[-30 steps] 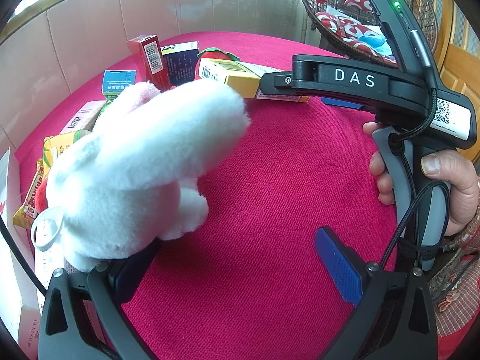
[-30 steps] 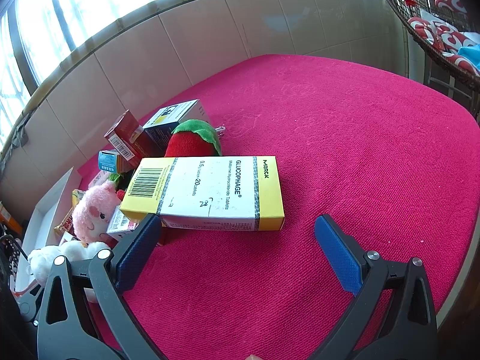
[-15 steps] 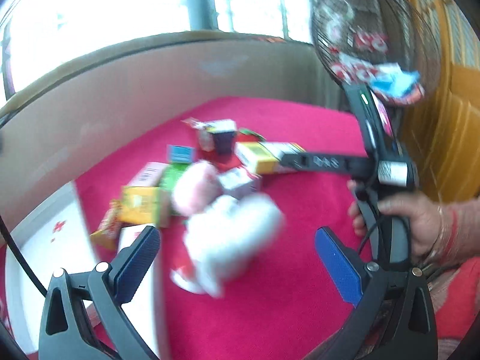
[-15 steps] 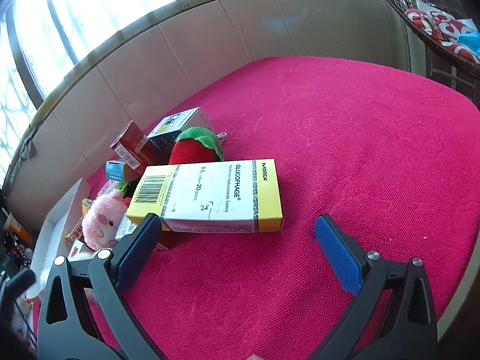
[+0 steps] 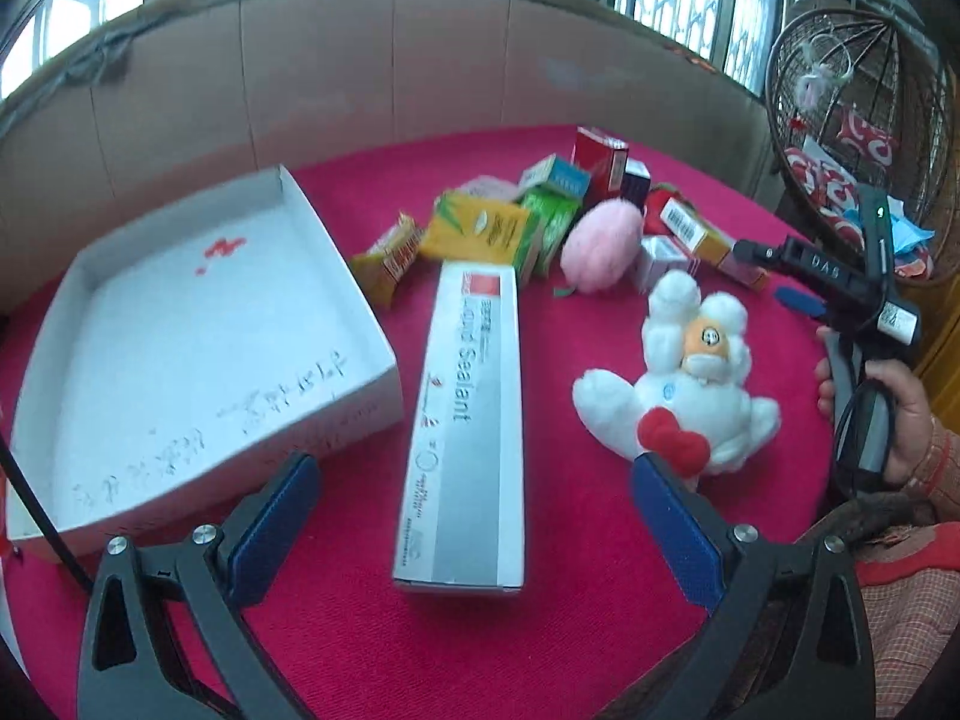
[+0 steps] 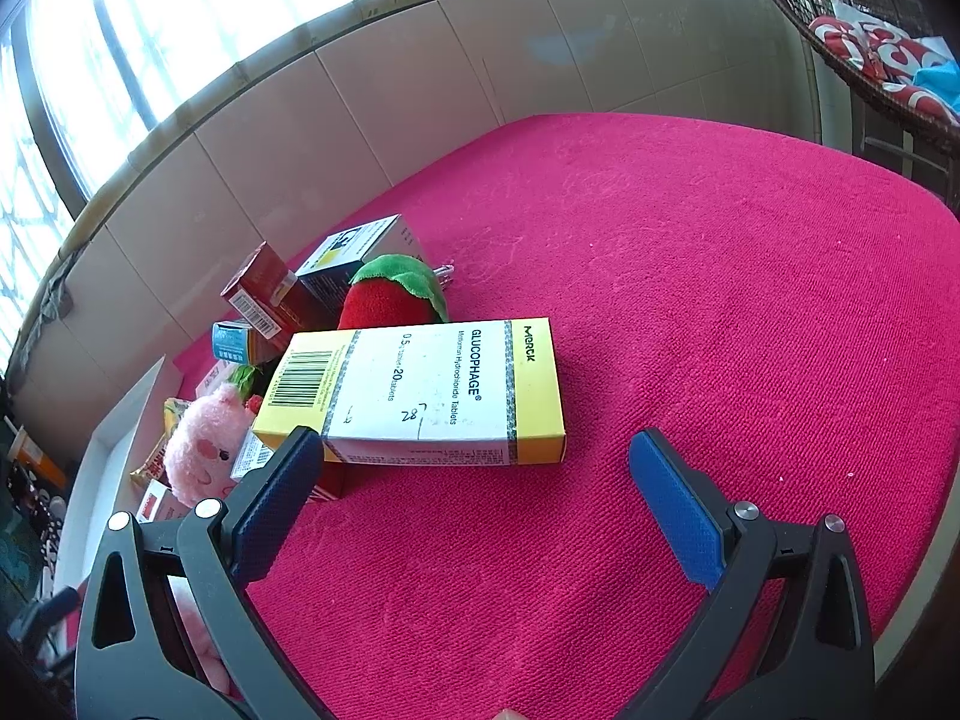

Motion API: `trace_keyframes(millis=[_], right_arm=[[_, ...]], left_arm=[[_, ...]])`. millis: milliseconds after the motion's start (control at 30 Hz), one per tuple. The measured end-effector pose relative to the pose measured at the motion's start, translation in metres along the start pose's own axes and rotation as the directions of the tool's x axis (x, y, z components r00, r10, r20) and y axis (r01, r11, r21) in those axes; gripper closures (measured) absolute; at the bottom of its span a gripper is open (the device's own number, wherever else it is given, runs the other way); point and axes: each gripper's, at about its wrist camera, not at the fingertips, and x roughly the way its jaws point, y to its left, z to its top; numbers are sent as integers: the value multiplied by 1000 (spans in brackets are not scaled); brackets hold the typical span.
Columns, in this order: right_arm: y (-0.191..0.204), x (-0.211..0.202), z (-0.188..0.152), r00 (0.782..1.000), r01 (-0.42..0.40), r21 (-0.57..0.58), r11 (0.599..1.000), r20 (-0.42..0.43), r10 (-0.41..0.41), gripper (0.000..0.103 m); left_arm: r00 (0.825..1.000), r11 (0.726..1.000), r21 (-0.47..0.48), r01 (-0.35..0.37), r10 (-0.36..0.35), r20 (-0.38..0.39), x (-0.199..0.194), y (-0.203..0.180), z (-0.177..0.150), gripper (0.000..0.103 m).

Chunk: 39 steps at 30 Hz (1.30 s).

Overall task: Organize objects
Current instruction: 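Grasp the white Liquid Sealant box with the left gripper, then grasp the white chicken plush with the right gripper while the left holds the sealant box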

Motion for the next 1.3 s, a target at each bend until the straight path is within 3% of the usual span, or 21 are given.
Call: trace_keyframes(millis=[167,333,433,600,633,800,867,933,1000,1100,1200,1300], right_arm=[[0,0,0,1000,-8,7,1000,4,8,0],[-1,0,0,1000,-11,8,1000,7,10,0],[-2,0,0,1000,-14,11,1000,9,14,0],[-1,0,0,1000,-12,8,1000,9,12,0],[-2,0,0,1000,-13,9,1000,11,13,0],[-2,0,-1,999,-48,-2,999,-15,48,0],[6,0,-2,990,-124,-33,992,-77,121,0],[20,-6,-4,966,-235,-81,969,-132,224,0],[41,-20,-8,947,-315,-184,931,-135,293,0],[74,-33,-16,915,-402,-348,847,-166,367,0],[99,-24,-34,899,-435,-444,783,-259,352,0],[110,-7,-47,878,-460,-461,759,-366,310,0]], left_arm=[[998,998,-27,59,-60,-37,22,-8,1,0],[995,994,-103,41,-50,-91,38,-2,2,2],[994,991,-127,45,-58,-96,43,-2,2,12],[998,996,-92,-17,11,-70,43,-6,0,54],[998,995,-100,-23,17,-64,42,-4,-1,58],[999,993,-118,-14,9,-46,39,0,-3,60],[999,993,-116,-15,10,-41,38,-1,-4,60],[999,992,-123,-7,2,-35,36,1,-5,60],[1000,991,-132,0,-4,-29,35,2,-6,60],[1000,991,-137,-1,-2,-23,33,3,-6,60],[1000,991,-132,-4,1,-17,32,2,-7,60],[1000,991,-136,-7,6,-10,30,2,-8,60]])
